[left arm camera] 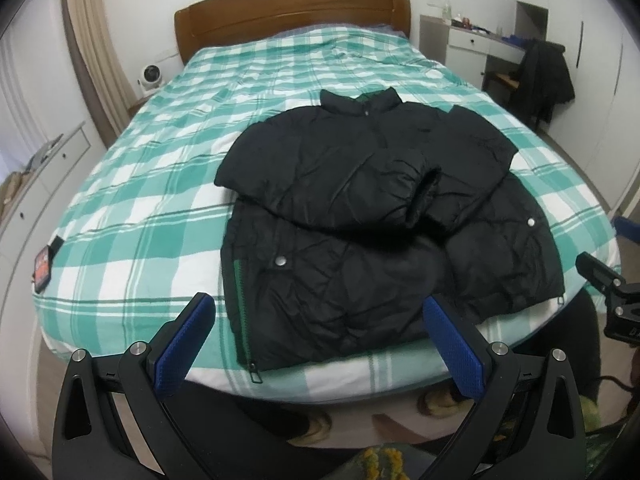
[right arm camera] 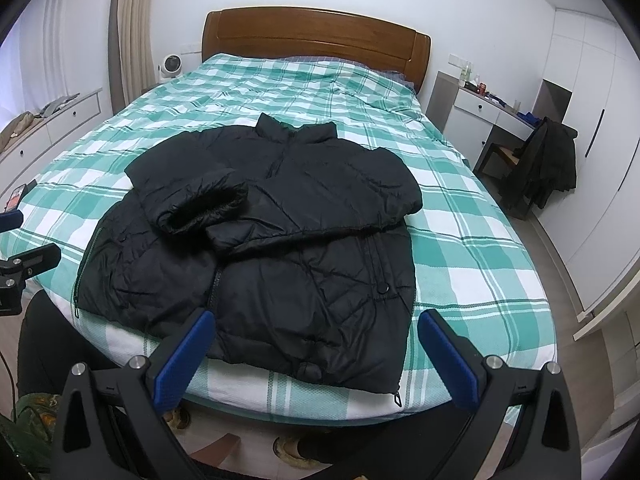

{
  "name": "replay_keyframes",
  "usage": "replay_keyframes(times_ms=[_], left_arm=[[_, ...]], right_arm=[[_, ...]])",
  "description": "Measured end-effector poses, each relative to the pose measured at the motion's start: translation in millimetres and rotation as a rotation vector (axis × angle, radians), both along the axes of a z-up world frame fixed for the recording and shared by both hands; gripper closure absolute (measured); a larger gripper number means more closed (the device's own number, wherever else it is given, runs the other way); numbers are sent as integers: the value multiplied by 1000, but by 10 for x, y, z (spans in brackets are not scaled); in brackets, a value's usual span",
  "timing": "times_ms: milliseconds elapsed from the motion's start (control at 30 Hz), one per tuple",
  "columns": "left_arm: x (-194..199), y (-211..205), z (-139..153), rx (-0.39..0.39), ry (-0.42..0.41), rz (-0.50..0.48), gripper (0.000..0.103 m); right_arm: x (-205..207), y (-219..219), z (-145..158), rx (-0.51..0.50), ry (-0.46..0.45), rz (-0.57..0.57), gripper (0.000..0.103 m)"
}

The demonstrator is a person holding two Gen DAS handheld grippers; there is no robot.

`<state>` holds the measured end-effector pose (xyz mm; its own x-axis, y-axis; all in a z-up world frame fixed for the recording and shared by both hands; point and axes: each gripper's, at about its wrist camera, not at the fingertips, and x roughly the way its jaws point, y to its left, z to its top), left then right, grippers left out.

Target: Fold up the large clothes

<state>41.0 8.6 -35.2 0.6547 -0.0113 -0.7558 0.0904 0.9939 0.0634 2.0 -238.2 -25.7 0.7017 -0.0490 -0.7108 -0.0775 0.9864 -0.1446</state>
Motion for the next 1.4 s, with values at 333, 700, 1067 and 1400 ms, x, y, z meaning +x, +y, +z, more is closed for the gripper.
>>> replay_keyframes(times_ms=[333, 700, 1067, 1400], left_arm=[[174, -8, -48, -19, 0, -106, 0], [840, -626, -357, 75, 16, -449, 1], [1462, -866, -913, 100, 120, -524, 38], [1432, -82, -508, -213, 88, -366, 85]], right_arm=[[251, 102, 115, -11, -92, 186, 0], [564, -54, -140, 8, 6, 209, 0], [685, -31, -300, -31, 16, 228, 0], [1014, 282, -504, -9, 27, 404, 0]])
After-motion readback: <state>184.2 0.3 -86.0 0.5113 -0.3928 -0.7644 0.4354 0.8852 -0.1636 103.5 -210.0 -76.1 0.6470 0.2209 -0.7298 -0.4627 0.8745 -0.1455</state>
